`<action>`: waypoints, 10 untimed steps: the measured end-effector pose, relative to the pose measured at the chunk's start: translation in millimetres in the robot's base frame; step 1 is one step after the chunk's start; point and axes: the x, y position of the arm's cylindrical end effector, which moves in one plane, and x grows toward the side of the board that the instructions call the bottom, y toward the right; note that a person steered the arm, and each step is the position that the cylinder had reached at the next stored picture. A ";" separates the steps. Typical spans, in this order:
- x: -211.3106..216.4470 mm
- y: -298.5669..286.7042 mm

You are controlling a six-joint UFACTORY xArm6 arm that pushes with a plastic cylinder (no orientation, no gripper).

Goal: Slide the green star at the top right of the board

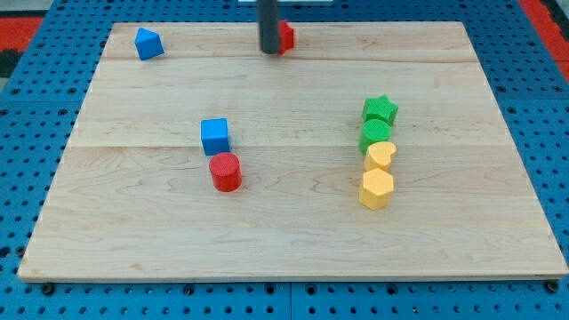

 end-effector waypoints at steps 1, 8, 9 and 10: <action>27.1 5.2; 187.8 204.6; 216.2 130.3; 169.1 128.7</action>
